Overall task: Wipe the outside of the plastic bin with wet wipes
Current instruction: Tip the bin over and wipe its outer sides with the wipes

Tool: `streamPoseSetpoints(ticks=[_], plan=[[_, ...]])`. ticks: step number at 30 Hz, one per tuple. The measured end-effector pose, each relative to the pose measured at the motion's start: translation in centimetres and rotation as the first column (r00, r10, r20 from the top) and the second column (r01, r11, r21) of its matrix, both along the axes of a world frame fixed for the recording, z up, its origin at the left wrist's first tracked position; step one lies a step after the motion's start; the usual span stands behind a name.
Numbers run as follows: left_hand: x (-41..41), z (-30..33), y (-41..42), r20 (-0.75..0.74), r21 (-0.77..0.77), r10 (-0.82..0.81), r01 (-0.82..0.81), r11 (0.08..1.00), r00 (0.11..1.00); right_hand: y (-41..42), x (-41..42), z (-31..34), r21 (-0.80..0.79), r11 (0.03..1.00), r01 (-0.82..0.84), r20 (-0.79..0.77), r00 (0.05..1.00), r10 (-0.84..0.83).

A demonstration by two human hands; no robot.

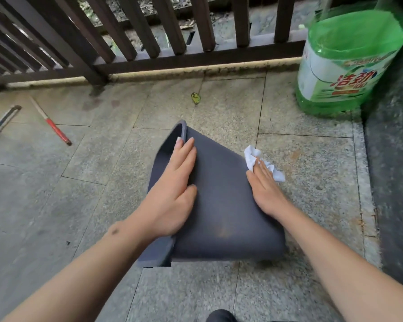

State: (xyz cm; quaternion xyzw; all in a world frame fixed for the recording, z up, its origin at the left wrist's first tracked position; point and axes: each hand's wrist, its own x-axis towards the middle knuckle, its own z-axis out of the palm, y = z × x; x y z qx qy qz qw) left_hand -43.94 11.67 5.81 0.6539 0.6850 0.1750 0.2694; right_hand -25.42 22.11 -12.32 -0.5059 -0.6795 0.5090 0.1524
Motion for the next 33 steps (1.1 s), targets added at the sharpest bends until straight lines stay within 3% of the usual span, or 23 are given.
streamPoseSetpoints(ticks=[5, 12, 19, 25, 33], plan=[[-0.1, 0.6, 4.2, 0.191, -0.01, 0.019, -0.017, 1.0, 0.981, 1.0, 0.2, 1.7, -0.115, 0.989, 0.098, -0.04, 0.994, -0.103], [0.0, 1.6, 7.8, 0.207, -0.004, -0.056, 0.058, 0.998, 0.977, 2.3, 0.0, 5.0, -0.335, 0.91, 0.246, -0.007, 0.965, -0.263], [1.3, 4.4, 14.7, 0.184, 0.104, -0.145, 0.128, 0.986, 0.972, 8.0, -2.2, 6.2, -0.181, 0.953, 0.245, -0.139, 0.952, -0.271], [2.2, 4.7, 20.8, 0.239, 0.193, -0.167, 0.122, 0.974, 0.957, 12.8, -2.2, 7.9, -0.221, 0.932, 0.288, -0.369, 0.86, -0.353], [0.9, 1.3, 24.1, 0.244, 0.118, -0.113, 0.087, 0.989, 0.963, 14.7, 0.3, 7.7, -0.048, 0.976, 0.214, -0.261, 0.94, -0.219]])
